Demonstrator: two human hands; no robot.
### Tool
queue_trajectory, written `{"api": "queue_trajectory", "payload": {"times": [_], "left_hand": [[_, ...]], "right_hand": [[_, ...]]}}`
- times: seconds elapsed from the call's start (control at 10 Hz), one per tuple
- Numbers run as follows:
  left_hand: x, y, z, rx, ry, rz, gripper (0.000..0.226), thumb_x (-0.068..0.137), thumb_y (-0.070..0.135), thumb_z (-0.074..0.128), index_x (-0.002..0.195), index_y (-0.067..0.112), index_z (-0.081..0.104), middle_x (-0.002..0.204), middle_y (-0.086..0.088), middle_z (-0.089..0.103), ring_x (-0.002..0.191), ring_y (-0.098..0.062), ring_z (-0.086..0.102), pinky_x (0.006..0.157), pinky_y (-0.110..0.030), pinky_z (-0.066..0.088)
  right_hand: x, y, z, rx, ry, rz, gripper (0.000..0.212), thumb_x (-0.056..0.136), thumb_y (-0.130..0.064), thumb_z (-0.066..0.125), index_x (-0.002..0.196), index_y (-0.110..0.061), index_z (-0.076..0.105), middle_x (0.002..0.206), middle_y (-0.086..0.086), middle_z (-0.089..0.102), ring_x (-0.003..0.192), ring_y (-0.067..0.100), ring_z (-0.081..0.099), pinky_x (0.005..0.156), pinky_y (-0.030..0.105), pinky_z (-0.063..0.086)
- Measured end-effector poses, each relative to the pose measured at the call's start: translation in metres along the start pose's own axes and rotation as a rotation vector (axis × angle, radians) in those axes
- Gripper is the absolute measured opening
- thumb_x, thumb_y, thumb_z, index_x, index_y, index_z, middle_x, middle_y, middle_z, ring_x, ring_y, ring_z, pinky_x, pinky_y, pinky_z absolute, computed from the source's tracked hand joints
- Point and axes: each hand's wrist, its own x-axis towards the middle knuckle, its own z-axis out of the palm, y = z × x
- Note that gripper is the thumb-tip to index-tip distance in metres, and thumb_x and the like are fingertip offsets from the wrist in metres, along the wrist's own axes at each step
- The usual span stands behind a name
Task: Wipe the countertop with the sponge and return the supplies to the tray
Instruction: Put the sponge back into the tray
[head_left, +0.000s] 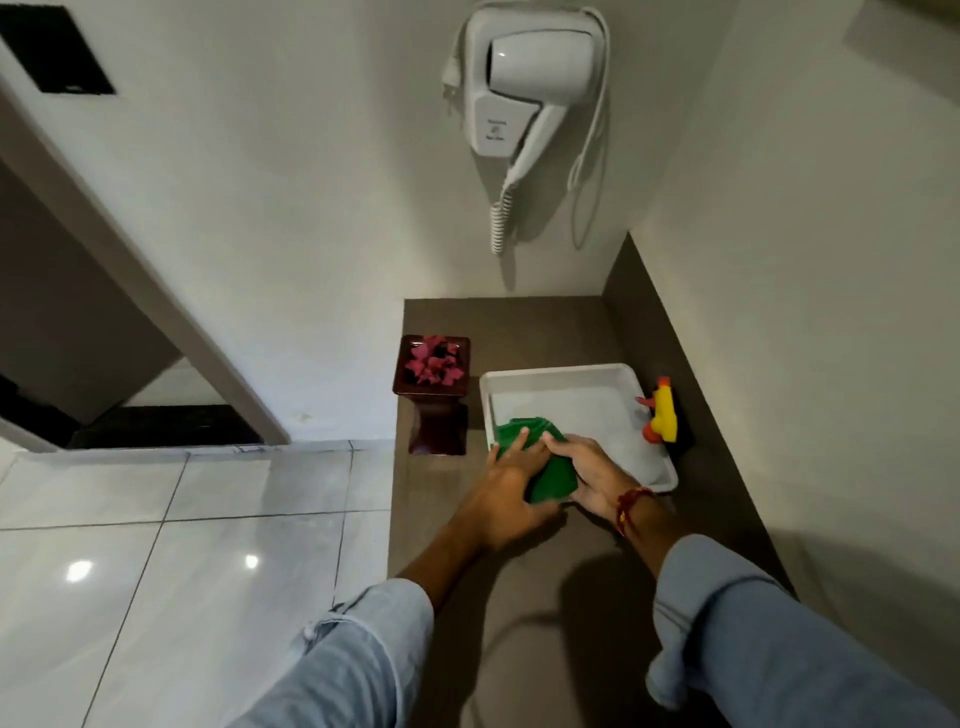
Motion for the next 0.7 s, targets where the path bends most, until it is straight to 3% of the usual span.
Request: {"api": "queue_trajectory", "payload": {"times": [0.1, 0.2, 0.3, 0.4, 0.5, 0.6, 0.7], "left_hand": [[0.009, -0.005, -0.001, -0.398, 0.287, -0.276, 0.050, 0.095, 0.021, 0.061, 0.142, 0.013, 0.048, 0.144, -0.011, 0.052, 0.130, -0.022, 0.050, 0.110, -0.039, 0.046], [0.036, -0.011, -0.004, -0.652, 0.283, -0.514, 0.037, 0.095, 0.015, 0.064, 0.130, 0.005, 0.059, 0.123, -0.014, 0.069, 0.106, -0.025, 0.069, 0.082, -0.024, 0.060], [0.055, -0.020, -0.003, -0.531, 0.285, -0.634, 0.030, 0.090, 0.016, 0.072, 0.116, 0.002, 0.069, 0.112, -0.016, 0.074, 0.099, -0.027, 0.072, 0.083, -0.030, 0.059], [0.065, -0.027, 0.000, -0.320, 0.302, -0.651, 0.030, 0.088, 0.021, 0.074, 0.112, 0.005, 0.067, 0.111, -0.014, 0.073, 0.093, -0.023, 0.069, 0.079, -0.031, 0.057], [0.072, -0.028, 0.002, -0.156, 0.238, -0.654, 0.034, 0.091, 0.024, 0.069, 0.118, 0.005, 0.062, 0.117, -0.017, 0.069, 0.106, -0.034, 0.068, 0.089, -0.048, 0.059], [0.068, -0.028, -0.001, 0.046, 0.180, -0.513, 0.034, 0.094, 0.022, 0.063, 0.125, 0.007, 0.057, 0.122, -0.018, 0.066, 0.112, -0.035, 0.064, 0.091, -0.051, 0.057], [0.059, -0.018, -0.012, 0.299, 0.148, -0.311, 0.050, 0.098, 0.022, 0.057, 0.144, 0.009, 0.042, 0.134, -0.020, 0.057, 0.123, -0.035, 0.055, 0.093, -0.050, 0.057]], "right_hand": [[0.006, 0.000, -0.014, 0.027, 0.063, -0.027, 0.033, 0.099, -0.015, 0.051, 0.129, -0.005, 0.057, 0.130, 0.021, 0.064, 0.119, 0.039, 0.061, 0.105, 0.058, 0.045], [0.013, -0.003, -0.019, 0.102, 0.063, -0.039, 0.031, 0.099, -0.015, 0.050, 0.128, -0.008, 0.058, 0.127, 0.018, 0.066, 0.119, 0.037, 0.062, 0.103, 0.059, 0.046], [0.023, -0.006, -0.017, -0.035, 0.138, -0.058, 0.032, 0.100, -0.015, 0.049, 0.130, -0.006, 0.058, 0.129, 0.018, 0.065, 0.120, 0.036, 0.061, 0.104, 0.058, 0.046], [0.038, -0.009, -0.010, -0.237, 0.274, -0.097, 0.035, 0.099, -0.008, 0.049, 0.133, -0.006, 0.056, 0.132, 0.018, 0.062, 0.121, 0.033, 0.060, 0.105, 0.052, 0.048], [0.049, -0.007, -0.005, -0.484, 0.305, -0.093, 0.037, 0.099, -0.010, 0.048, 0.135, -0.009, 0.056, 0.133, 0.016, 0.062, 0.122, 0.032, 0.059, 0.107, 0.048, 0.047], [0.050, -0.001, -0.004, -0.698, 0.315, -0.082, 0.048, 0.101, -0.023, 0.046, 0.146, -0.006, 0.040, 0.146, 0.017, 0.050, 0.133, 0.035, 0.049, 0.113, 0.043, 0.039], [0.034, -0.009, 0.003, -0.834, 0.316, -0.118, 0.056, 0.103, -0.027, 0.042, 0.152, -0.005, 0.027, 0.153, 0.016, 0.042, 0.139, 0.033, 0.043, 0.115, 0.040, 0.035]]}}
